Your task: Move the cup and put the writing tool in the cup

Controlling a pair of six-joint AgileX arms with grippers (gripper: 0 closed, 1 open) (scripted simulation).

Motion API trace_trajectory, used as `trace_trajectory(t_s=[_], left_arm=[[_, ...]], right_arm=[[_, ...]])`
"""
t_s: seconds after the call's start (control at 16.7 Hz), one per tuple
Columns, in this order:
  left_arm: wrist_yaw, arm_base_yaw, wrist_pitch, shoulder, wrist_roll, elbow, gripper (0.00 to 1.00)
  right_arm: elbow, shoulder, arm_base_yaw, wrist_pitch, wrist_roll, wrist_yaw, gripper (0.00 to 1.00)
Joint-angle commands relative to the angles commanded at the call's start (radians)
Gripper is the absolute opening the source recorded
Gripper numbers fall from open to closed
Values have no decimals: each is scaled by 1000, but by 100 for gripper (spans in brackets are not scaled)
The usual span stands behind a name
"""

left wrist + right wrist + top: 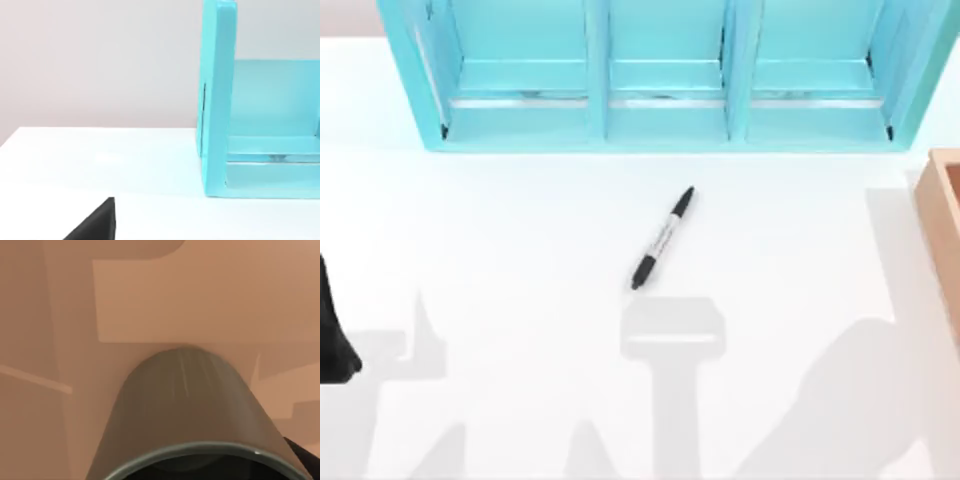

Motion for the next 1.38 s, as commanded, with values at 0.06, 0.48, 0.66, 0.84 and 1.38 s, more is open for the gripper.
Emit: trace_trajectory(t_s=[0.06,0.48,0.66,0.84,1.38], left_arm=[[0,0,0,0,0,0,100],[0,0,0,0,0,0,100],[0,0,0,0,0,0,100],[0,0,0,0,0,0,100],[0,0,0,0,0,0,100]], right_arm=[[2,0,2,-2,2,0,0],[209,-57,207,-280,216,0,0],[321,-104,339,-446,340,0,0],[398,-145,433,-548,431,0,0],[363,-131,503,-493,515,-1,0]])
